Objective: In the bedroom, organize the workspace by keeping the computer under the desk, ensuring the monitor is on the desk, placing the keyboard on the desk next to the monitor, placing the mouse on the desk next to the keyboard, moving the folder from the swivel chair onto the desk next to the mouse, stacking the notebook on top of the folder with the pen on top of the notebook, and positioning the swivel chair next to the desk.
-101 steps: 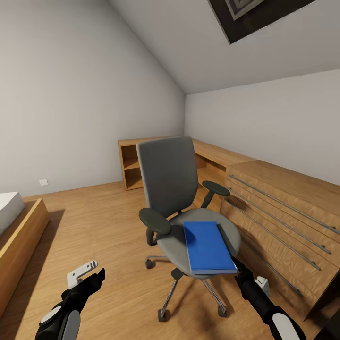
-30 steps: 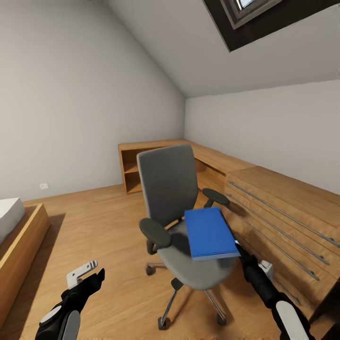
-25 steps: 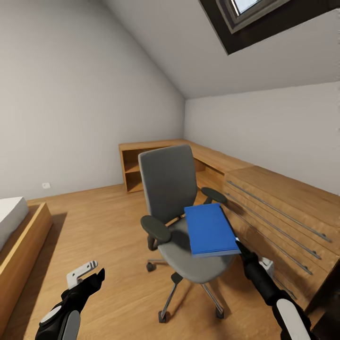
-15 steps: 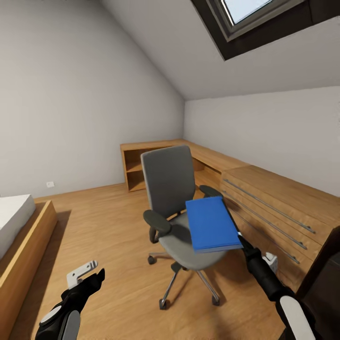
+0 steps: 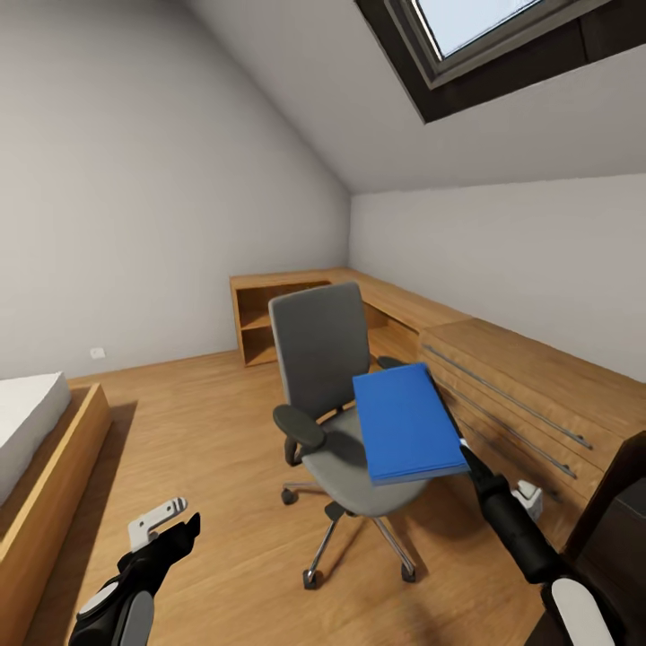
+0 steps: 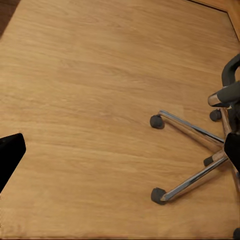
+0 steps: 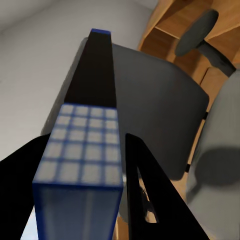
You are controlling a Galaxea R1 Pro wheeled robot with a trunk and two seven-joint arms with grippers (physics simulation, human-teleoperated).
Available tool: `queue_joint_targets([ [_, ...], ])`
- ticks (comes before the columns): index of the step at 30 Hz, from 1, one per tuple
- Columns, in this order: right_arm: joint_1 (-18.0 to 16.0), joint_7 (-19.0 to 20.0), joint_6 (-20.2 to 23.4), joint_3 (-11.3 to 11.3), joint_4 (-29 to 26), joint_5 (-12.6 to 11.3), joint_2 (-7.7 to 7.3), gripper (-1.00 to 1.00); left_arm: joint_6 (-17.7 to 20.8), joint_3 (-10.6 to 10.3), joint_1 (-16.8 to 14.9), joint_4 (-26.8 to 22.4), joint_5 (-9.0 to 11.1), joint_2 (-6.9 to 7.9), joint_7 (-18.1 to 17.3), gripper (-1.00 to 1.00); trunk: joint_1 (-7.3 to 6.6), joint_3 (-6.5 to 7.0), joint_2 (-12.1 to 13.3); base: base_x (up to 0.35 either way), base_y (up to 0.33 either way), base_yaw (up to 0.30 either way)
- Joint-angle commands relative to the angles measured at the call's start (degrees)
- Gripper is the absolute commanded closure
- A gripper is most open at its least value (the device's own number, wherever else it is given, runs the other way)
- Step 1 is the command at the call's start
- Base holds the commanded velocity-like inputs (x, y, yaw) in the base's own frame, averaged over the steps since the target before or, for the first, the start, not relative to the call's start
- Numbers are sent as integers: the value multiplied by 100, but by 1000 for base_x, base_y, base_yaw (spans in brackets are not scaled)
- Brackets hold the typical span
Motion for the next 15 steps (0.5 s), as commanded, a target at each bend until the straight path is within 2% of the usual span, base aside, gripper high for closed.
queue_joint_targets([
  [1,34,5,43,-10,-62,-39,3,100,24,3,-4,36,61,-4,40,-100,-23,13,39,-1,0,0],
  [6,226,0,39,-4,-303,-50,12,100,21,3,-4,548,55,-7,42,-100,-133,102,239,0,0,0],
  [7,262,-1,39,1,-341,-55,15,100,6,3,-4,952,49,2,34,-100,-155,120,279,0,0,0],
  [11,284,-8,44,6,-361,-64,23,100,-31,7,-4,1640,25,49,29,-100,-243,192,440,0,0,0],
  [12,303,-15,37,7,-367,-71,38,100,-141,3,-4,2796,-60,302,13,-100,-265,210,480,0,0,0],
  [13,304,-16,35,7,-367,-71,79,100,-281,0,-4,3028,-66,332,12,-100,-287,228,520,0,0,0],
  [14,304,-17,23,-3,-367,-61,187,100,-843,-7,-4,3502,-184,391,11,-100,-309,246,560,0,0,-48],
  [15,305,-18,19,-6,-367,-58,214,100,-1010,-9,-4,3634,-231,412,10,-100,-331,264,600,0,0,-91],
])
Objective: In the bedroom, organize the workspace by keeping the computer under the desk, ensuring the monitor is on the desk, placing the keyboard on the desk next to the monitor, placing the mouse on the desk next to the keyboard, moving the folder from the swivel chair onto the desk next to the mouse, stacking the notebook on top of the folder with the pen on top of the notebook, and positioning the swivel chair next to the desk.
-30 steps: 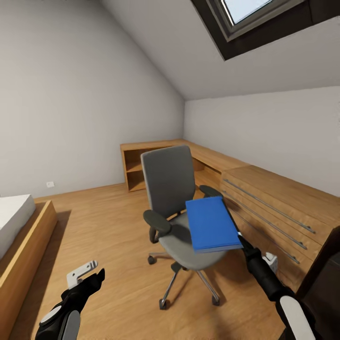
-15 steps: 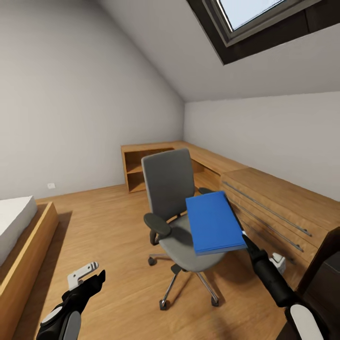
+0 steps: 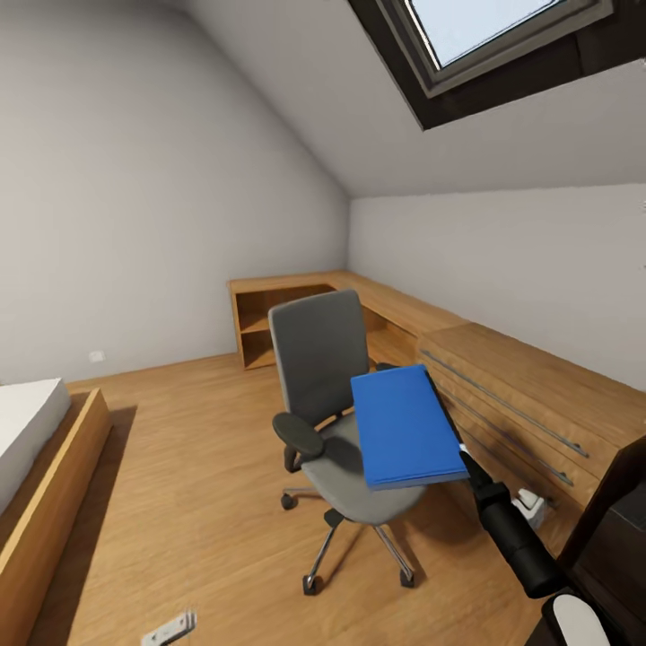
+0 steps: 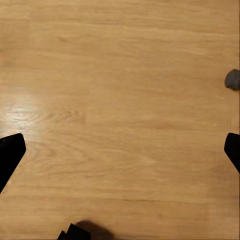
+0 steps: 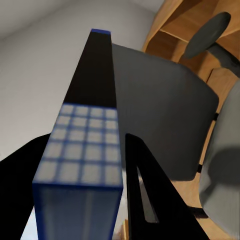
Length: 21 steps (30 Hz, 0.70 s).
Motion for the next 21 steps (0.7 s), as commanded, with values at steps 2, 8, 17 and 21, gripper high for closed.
queue_joint_targets([
  [2,-4,9,44,-25,-1,-35,73,100,-394,2,-2,361,-62,64,27,-100,-45,31,79,-3,0,-171],
  [8,-6,16,30,-30,-1,-30,115,100,-686,15,-3,633,-137,133,26,-100,-177,138,319,-204,0,-243],
  [17,-4,23,-159,-19,20,-11,144,100,-844,17,-2,662,-134,157,26,-100,-375,300,680,-76,0,-262],
  [21,-2,25,-327,-12,31,50,233,100,-861,10,-2,713,-143,152,26,-100,-463,372,841,-6,0,-264],
])
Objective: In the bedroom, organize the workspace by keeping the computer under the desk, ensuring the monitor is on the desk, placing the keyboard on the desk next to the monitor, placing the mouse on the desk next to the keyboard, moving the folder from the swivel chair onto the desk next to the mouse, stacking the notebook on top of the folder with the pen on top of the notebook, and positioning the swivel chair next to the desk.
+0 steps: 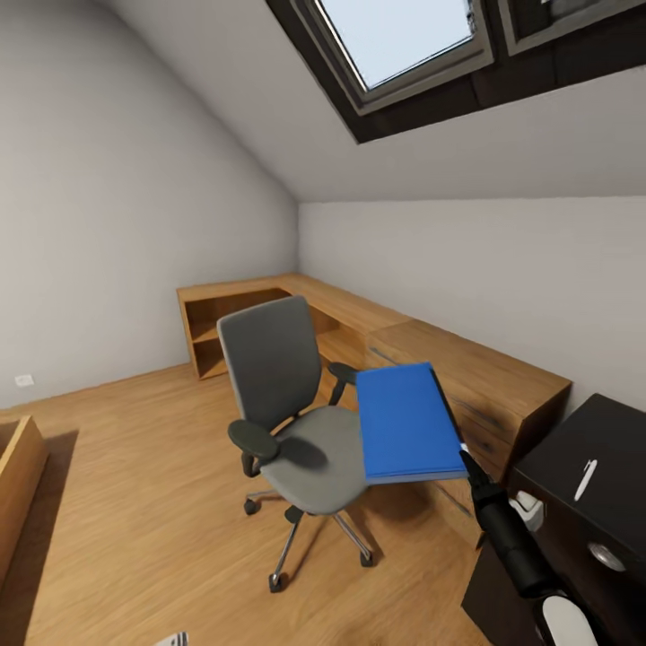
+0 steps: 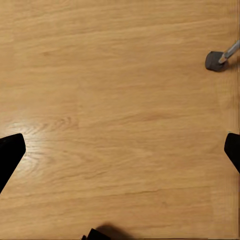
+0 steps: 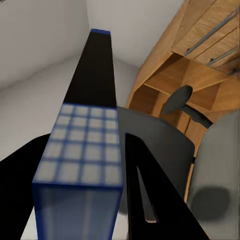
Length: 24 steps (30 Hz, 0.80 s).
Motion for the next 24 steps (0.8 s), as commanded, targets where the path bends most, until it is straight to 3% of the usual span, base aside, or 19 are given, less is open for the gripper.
queue_joint_targets([
  [1,-6,13,36,-17,1,-34,23,100,19,5,0,20,57,-4,20,-100,-23,13,38,-3,0,-264],
  [9,-7,13,-164,-9,11,191,227,100,-15,-3,0,415,45,5,26,-100,-199,156,359,-1,0,-264],
  [12,-6,10,-436,-8,13,451,313,100,-10,-3,0,460,48,10,23,-100,-265,210,479,0,0,-264],
  [13,-6,5,-834,-9,21,728,388,100,-10,-3,0,590,51,47,19,-100,-287,228,520,0,0,-264],
  [15,-5,-1,-1194,-9,50,889,422,100,-11,-3,0,747,53,77,18,-100,-331,264,600,0,0,-264],
  [24,-6,-14,-1533,-8,90,993,453,100,-20,-4,-8,913,39,105,17,-100,-528,425,961,0,0,-264],
])
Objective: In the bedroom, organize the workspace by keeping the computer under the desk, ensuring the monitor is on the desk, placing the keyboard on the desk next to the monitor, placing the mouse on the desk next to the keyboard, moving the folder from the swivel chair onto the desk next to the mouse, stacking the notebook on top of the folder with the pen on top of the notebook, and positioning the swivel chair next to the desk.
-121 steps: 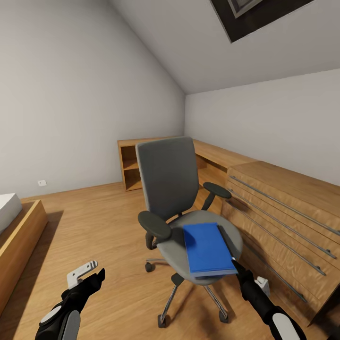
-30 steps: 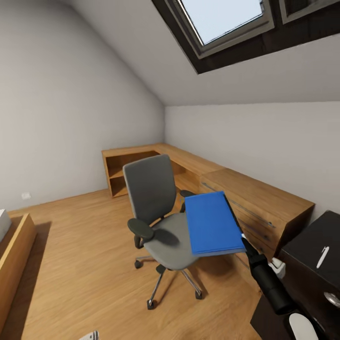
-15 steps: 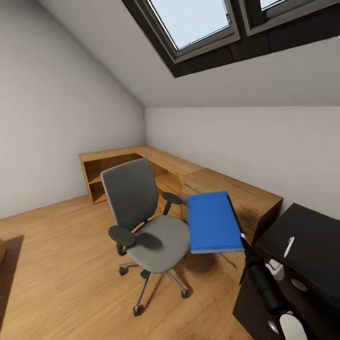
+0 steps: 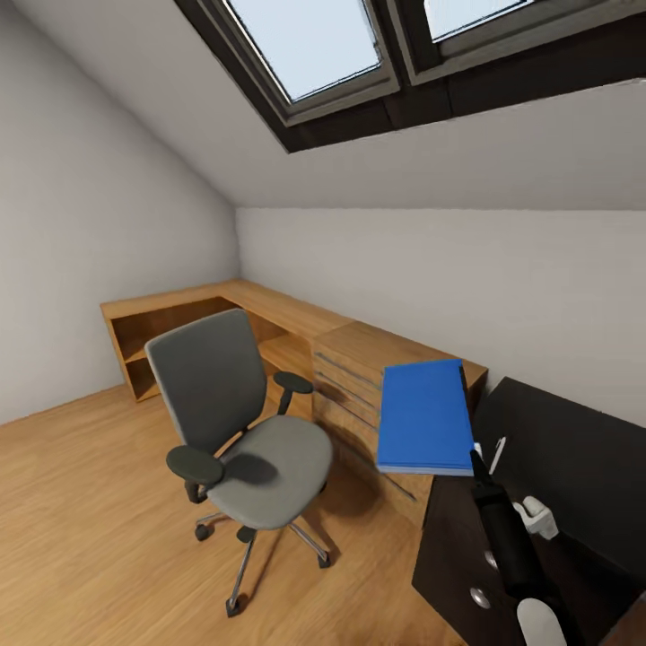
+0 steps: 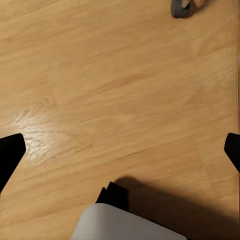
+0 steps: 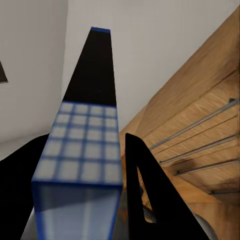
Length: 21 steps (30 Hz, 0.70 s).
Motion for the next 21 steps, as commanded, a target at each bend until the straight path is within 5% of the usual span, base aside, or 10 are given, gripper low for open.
queue_joint_targets([
  [1,-5,28,4,-8,4,-57,2,100,26,9,0,-14,59,-2,18,-100,-23,12,38,0,0,-264],
  [8,-6,17,-17,-8,4,-57,7,100,26,-1,-1,-13,55,-6,18,-100,-177,138,319,0,0,-227],
  [21,-6,29,-148,-25,5,-68,6,100,26,-33,1,-31,49,5,18,-100,-462,371,840,0,0,-15],
])
